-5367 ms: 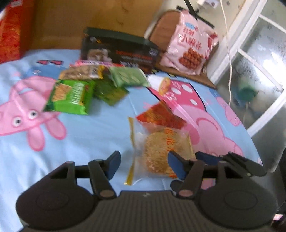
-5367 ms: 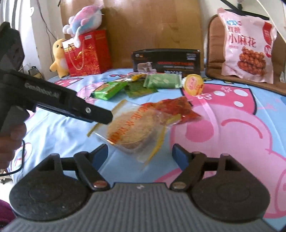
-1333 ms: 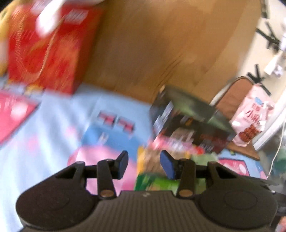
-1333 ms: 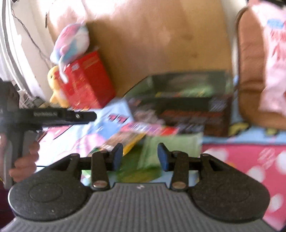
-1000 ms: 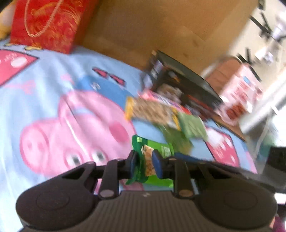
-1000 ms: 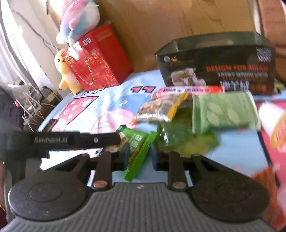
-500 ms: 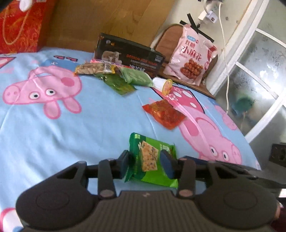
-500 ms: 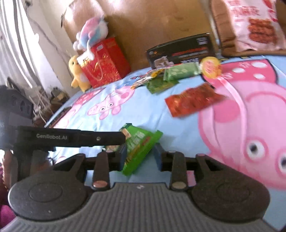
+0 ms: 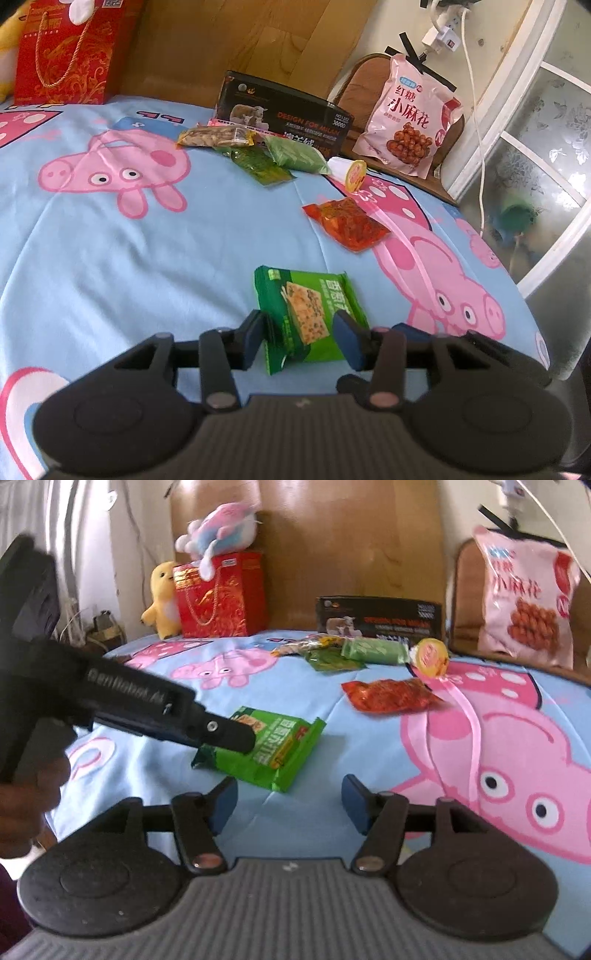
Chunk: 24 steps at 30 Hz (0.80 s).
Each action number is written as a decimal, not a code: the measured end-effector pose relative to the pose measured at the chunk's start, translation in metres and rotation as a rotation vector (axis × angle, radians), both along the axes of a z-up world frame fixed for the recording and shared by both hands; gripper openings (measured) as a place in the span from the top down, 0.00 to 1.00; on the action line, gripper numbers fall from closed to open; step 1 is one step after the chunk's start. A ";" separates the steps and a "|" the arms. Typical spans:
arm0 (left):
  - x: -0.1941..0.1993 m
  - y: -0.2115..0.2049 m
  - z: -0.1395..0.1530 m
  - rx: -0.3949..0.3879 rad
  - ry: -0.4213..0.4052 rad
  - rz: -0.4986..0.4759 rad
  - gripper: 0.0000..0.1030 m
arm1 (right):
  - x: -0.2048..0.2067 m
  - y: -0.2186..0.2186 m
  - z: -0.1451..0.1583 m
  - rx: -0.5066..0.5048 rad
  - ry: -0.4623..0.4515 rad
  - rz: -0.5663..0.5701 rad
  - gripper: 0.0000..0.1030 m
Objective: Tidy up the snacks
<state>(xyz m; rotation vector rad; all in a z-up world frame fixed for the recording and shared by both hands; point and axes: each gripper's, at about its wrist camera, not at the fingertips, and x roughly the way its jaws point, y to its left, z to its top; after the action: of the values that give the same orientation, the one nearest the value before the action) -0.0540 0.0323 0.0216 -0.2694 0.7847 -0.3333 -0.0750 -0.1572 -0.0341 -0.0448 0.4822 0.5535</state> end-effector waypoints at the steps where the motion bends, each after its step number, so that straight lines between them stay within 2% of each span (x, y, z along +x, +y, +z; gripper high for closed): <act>1: 0.000 0.000 0.000 0.002 0.000 0.001 0.59 | 0.001 0.000 0.000 -0.003 -0.003 0.003 0.31; 12: -0.003 -0.011 0.000 0.053 -0.023 -0.019 0.51 | -0.004 0.002 -0.002 -0.010 -0.020 0.004 0.30; 24: -0.003 -0.008 0.000 0.027 -0.013 -0.031 0.49 | -0.003 0.007 -0.002 -0.026 -0.024 0.002 0.27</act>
<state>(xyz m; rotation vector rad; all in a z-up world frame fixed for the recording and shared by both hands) -0.0567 0.0246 0.0215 -0.2299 0.7807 -0.3535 -0.0779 -0.1505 -0.0364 -0.0761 0.4660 0.5478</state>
